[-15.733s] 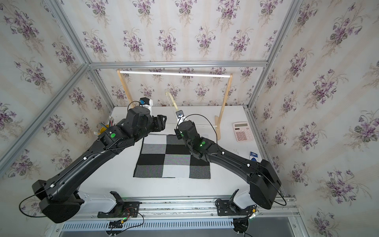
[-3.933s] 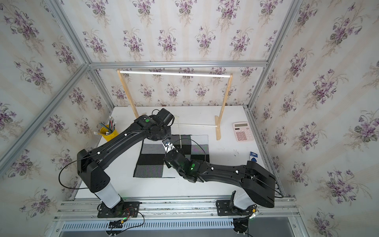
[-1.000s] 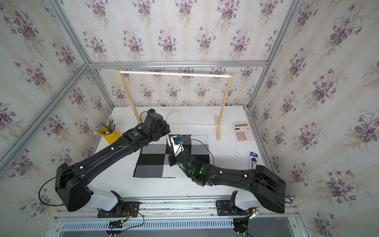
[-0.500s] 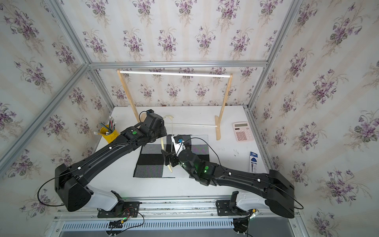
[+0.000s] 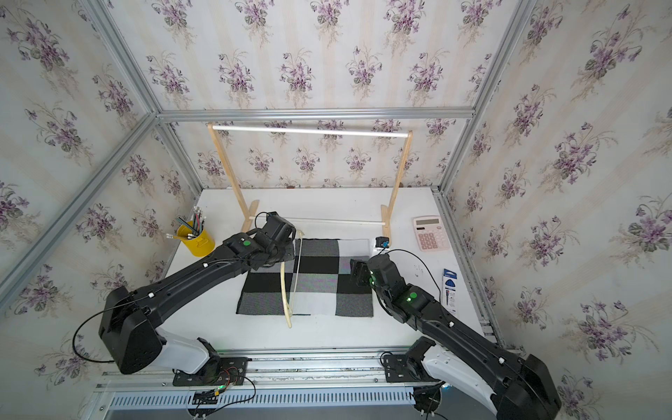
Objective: Hang the scarf on the hanger
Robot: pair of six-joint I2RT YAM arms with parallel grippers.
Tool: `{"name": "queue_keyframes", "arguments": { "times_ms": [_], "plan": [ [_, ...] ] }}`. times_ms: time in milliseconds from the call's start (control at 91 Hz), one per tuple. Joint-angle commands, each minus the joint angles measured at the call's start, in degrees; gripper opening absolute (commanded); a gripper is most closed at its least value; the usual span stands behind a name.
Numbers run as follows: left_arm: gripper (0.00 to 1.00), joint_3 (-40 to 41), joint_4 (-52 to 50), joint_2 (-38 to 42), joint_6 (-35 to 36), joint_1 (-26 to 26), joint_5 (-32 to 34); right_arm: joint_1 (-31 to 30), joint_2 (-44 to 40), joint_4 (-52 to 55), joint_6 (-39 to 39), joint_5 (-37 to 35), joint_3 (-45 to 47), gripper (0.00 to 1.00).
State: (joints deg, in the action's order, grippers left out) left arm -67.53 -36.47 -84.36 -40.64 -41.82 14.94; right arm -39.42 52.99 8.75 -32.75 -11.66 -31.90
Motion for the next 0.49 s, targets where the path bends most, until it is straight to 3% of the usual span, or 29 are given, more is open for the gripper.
{"name": "queue_keyframes", "arguments": {
  "times_ms": [0,286,484],
  "plan": [
    [0.00,2.4,7.3,0.8,-1.8,-1.0,3.0,0.9,2.2,-2.9,0.5,6.1,-0.8,0.81],
    [0.00,5.0,12.3,1.4,-3.7,-7.5,14.2,0.9,6.4,-6.8,1.3,5.0,0.6,0.82],
    [0.00,5.4,13.1,-0.6,-4.8,-10.4,15.8,0.9,7.9,-6.8,1.0,3.7,1.5,0.84]
  ]
}}
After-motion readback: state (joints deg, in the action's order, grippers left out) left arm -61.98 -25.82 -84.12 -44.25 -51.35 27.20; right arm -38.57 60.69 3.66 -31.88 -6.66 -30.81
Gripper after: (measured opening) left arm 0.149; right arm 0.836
